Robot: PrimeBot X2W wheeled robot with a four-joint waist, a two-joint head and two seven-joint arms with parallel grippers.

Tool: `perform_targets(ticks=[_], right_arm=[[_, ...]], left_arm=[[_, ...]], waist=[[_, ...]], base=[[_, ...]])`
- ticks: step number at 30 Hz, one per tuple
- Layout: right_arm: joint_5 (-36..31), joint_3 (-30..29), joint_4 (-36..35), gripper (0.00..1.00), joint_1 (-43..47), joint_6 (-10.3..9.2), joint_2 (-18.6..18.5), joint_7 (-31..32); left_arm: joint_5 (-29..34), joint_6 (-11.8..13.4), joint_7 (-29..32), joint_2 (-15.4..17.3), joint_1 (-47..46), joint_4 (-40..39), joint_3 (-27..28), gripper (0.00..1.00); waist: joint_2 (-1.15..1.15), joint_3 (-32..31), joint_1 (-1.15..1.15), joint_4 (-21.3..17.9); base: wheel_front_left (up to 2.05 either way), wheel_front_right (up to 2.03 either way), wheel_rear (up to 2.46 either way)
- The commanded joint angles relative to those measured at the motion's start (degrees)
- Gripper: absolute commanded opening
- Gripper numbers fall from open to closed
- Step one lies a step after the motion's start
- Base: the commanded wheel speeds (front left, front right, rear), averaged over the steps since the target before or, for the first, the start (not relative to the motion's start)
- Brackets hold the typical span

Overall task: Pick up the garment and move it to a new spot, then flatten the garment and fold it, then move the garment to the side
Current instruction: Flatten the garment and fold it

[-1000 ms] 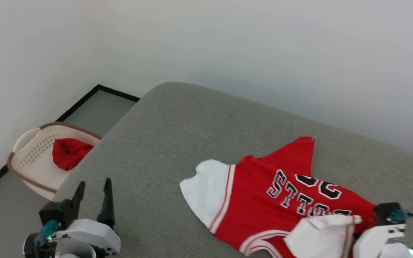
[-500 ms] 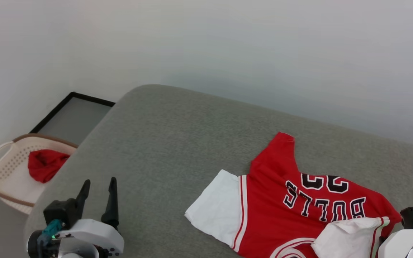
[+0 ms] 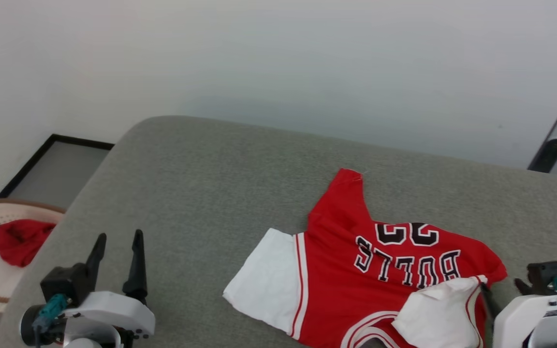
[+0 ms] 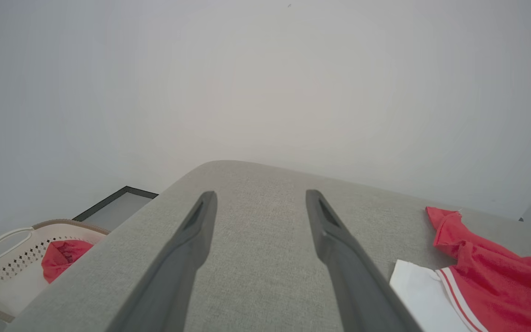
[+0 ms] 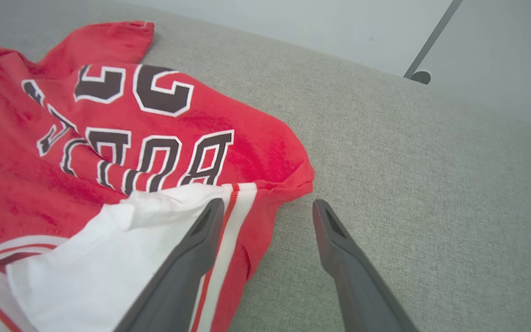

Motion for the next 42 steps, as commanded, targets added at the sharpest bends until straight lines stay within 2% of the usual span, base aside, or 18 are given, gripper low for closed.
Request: perform_targets(ticks=[1, 7, 13, 28, 29, 30, 31, 42], right_arm=[[0.50, 0.90, -1.06, 1.00, 1.06, -0.02, 0.70, -1.12], [2.92, 5.63, -4.83, 1.00, 2.90, -0.02, 2.53, 0.10], [4.45, 8.42, -6.33, 1.00, 3.04, -0.02, 3.48, 3.53], [1.41, 7.20, -2.99, 1.00, 3.70, -0.02, 5.26, 12.44], [1.30, 7.16, -2.73, 0.75, 3.71, -0.02, 5.49, 12.73], [0.97, 6.90, -2.60, 0.10, 3.69, -0.02, 5.67, 12.94], [0.62, 6.70, -2.48, 0.00, 3.66, -0.02, 5.70, 13.05], [0.18, 3.98, -5.49, 0.00, 3.09, -0.02, 5.78, 14.75]], left_arm=[[0.27, -0.23, 0.01, 0.25, 0.56, -0.50, 0.42, 1.00], [0.79, -0.23, 0.01, 0.06, 0.17, -1.48, 0.62, 1.00], [1.20, -0.23, 0.01, 0.06, -1.37, -0.88, -1.04, 1.00], [0.53, -0.23, 0.01, -0.32, -3.29, 1.76, -4.55, 1.00], [0.46, -0.23, 0.01, -0.36, -3.26, 1.84, -4.62, 1.00], [0.36, -0.23, 0.01, -0.40, -3.24, 1.79, -4.63, 1.00], [0.29, -0.23, 0.01, -0.43, -3.17, 1.78, -4.63, 1.00], [-0.58, -0.23, 0.01, -0.12, -2.05, 1.75, -3.22, 1.00]], waist=[[0.00, 0.44, 0.00, -1.60], [0.00, 1.00, 0.00, -3.01], [0.00, 1.51, 0.00, -2.38], [0.00, 1.92, 0.00, 2.38], [0.00, 1.90, 0.00, 2.62], [0.00, 1.89, 0.00, 2.84], [0.00, 1.86, 0.00, 3.03], [0.00, 1.65, 0.00, 3.00]], base=[[0.00, 0.00, 0.00], [0.00, 0.00, 0.00], [0.00, 0.00, 0.00], [0.00, 0.00, 0.00], [0.00, 0.00, 0.00], [0.00, 0.00, 0.00], [0.00, 0.00, 0.00], [0.00, 0.00, 0.00]])
